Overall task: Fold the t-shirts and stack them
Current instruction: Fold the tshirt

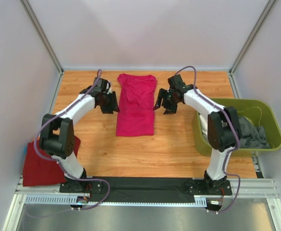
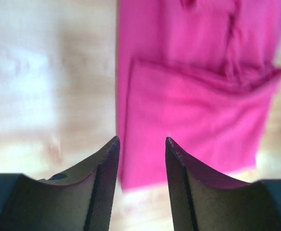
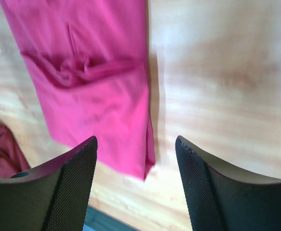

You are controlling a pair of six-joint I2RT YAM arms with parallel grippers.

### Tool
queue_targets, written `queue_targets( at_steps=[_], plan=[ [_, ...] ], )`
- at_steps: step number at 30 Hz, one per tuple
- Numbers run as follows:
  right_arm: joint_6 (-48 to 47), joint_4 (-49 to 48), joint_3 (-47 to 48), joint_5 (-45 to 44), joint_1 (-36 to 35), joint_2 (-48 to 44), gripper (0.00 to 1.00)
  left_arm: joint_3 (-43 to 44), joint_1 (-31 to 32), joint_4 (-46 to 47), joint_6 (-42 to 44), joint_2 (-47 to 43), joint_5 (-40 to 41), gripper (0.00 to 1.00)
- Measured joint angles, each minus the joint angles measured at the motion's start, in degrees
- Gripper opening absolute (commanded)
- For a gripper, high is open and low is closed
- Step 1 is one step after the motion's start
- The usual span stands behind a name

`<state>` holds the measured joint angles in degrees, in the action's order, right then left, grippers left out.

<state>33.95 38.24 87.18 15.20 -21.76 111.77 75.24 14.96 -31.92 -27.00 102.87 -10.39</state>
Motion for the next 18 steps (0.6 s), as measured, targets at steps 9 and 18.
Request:
queue_targets(
  at_steps=[9,18],
  plan=[
    [2.8,-1.9,-16.0,2.1,-4.4,-10.3,0.66,-18.4,0.0,1.3,-4.7,-13.7,-5.7,0.52],
    [6.3,-5.0,-23.1,1.6,-11.3,-10.3,0.62,-26.3,0.0,2.0,-8.2,-13.8,-9.2,0.52]
  ],
)
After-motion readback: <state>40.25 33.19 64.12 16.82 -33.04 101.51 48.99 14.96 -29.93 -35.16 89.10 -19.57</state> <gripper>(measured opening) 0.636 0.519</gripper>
